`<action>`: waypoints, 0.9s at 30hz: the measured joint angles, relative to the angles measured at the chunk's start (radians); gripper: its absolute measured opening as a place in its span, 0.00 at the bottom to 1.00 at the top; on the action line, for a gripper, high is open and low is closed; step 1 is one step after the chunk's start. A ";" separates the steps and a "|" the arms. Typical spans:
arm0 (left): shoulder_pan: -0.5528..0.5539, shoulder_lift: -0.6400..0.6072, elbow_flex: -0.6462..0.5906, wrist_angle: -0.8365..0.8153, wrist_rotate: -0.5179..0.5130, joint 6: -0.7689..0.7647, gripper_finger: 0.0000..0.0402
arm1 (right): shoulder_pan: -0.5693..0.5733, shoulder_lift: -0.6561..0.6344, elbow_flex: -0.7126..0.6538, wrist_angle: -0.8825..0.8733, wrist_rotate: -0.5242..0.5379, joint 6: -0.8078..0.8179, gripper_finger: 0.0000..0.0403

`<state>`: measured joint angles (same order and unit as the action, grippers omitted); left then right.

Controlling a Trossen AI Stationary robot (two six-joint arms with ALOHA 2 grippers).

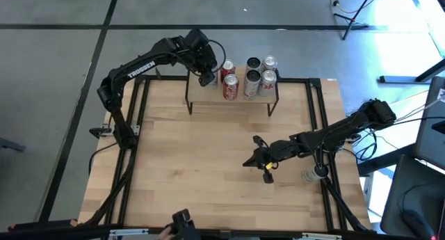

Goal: Place canned beverage on shelf
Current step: Put the left white-blue soda can on the shelf, then put the white-blue soda can on the shelf aligned with the other white-blue soda can

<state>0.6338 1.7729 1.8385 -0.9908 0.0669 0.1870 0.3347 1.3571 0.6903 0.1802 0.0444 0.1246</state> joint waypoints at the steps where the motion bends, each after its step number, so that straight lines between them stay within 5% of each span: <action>1: -0.001 0.000 0.000 0.000 0.000 0.000 0.61 | 0.000 0.000 0.000 0.000 0.000 0.000 0.01; 11: -0.029 0.000 0.003 -0.012 -0.082 0.008 0.80 | 0.000 0.000 0.000 0.000 0.000 0.000 0.01; 18: -0.045 -0.030 0.122 -0.054 -0.081 0.007 0.82 | -0.002 0.000 0.000 0.000 0.000 0.000 0.01; 27: -0.197 -0.160 0.141 -0.104 0.097 -0.106 0.82 | -0.002 0.000 0.000 0.018 0.000 0.010 0.01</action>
<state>0.4371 1.6127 1.9796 -1.0948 0.1635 0.0806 0.3332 1.3575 0.6903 0.1986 0.0444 0.1341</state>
